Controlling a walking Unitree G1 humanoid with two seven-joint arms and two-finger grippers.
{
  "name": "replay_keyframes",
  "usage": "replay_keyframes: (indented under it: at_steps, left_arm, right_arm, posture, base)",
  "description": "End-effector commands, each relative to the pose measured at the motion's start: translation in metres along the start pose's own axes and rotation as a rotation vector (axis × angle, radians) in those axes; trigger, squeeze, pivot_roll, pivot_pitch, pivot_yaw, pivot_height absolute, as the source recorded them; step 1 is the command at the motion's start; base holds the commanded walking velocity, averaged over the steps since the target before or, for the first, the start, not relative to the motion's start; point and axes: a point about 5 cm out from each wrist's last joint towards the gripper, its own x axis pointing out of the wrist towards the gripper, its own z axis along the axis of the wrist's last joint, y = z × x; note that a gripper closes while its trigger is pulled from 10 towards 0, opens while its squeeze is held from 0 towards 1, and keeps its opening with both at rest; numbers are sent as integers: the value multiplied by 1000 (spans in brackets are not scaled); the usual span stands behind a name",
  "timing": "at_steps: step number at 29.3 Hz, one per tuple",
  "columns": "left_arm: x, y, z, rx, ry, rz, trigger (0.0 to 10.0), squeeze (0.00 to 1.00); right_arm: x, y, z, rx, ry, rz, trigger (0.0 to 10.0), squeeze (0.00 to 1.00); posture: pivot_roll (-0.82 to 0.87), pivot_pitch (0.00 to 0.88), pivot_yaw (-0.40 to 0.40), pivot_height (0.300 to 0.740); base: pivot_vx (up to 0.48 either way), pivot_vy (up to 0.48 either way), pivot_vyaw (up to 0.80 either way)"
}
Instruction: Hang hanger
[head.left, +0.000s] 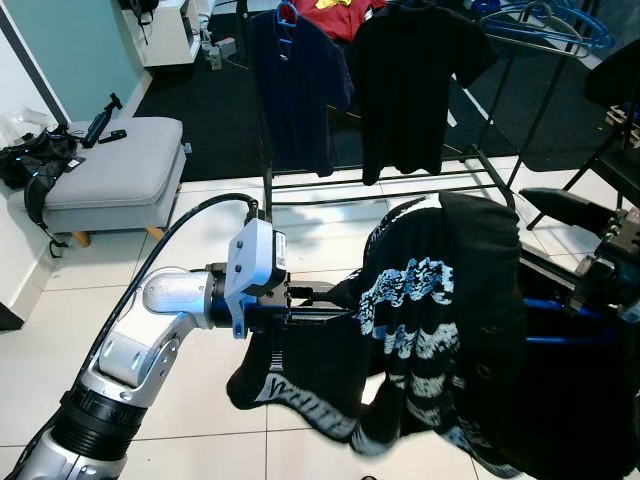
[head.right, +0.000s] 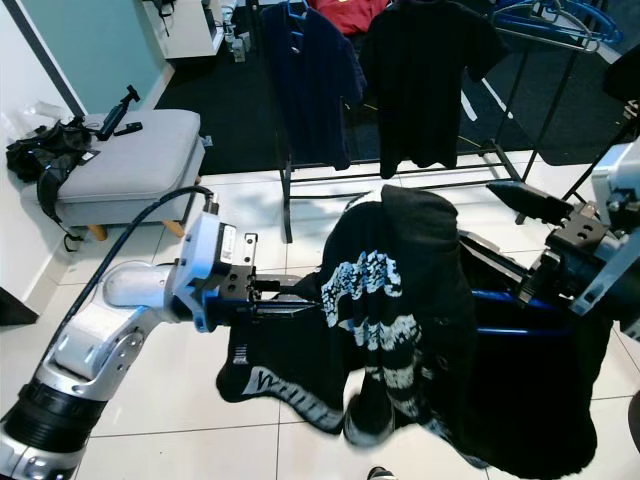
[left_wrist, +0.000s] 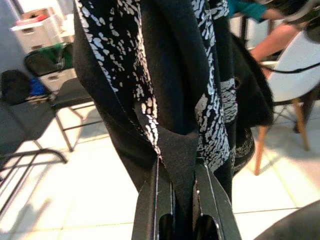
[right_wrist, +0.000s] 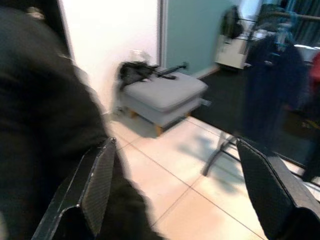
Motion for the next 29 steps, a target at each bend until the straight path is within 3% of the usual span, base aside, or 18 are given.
replay_keyframes:
  at_steps: [1,10,28,29]
  left_arm:
    - [0,5,1,24,-6,50,10000,0]
    - [-1,13,-3,34,21,106,10000,0]
    - [5,3,8,25,-55,48,10000,0]
    - [5,2,9,21,-63,36,10000,0]
  right_arm:
    - [1,12,2,16,-3,85,10000,0]
    - [0,32,-15,65,84,172,10000,0]
    - [8,32,-27,74,110,142,10000,0]
    - [9,34,-28,79,111,152,7647,0]
  posture:
    - [-94,157,42,740]
    - [-98,158,51,740]
    - [-91,167,49,740]
    - [-91,167,49,740]
  base:
    - [0,0,0]
    - [0,0,0]
    - [0,0,0]
    - [0,0,0]
